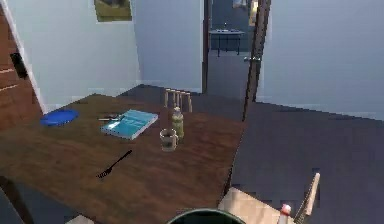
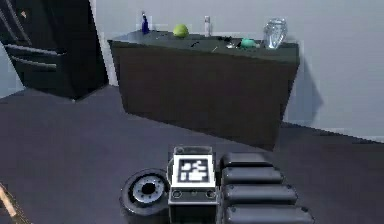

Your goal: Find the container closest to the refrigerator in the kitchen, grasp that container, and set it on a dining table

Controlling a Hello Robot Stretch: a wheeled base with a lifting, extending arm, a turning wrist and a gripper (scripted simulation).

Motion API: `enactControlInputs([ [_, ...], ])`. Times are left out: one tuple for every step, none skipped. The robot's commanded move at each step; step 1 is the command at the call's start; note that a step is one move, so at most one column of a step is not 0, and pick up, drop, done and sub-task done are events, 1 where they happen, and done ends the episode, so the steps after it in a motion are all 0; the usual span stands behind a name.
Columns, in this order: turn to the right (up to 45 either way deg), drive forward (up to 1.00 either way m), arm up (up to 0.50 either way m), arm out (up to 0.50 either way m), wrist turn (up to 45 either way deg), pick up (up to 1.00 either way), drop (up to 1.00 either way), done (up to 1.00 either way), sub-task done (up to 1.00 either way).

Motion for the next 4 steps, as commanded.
enactControlInputs([
  [-45.0,0.00,0.00,0.00,0.0,0.00,0.00,0.00,0.00],
  [-45.0,0.00,0.00,0.00,0.0,0.00,0.00,0.00,0.00],
  [-42.0,0.00,0.00,0.00,0.0,0.00,0.00,0.00,0.00],
  [45.0,0.00,0.00,0.00,0.0,0.00,0.00,0.00,0.00],
])
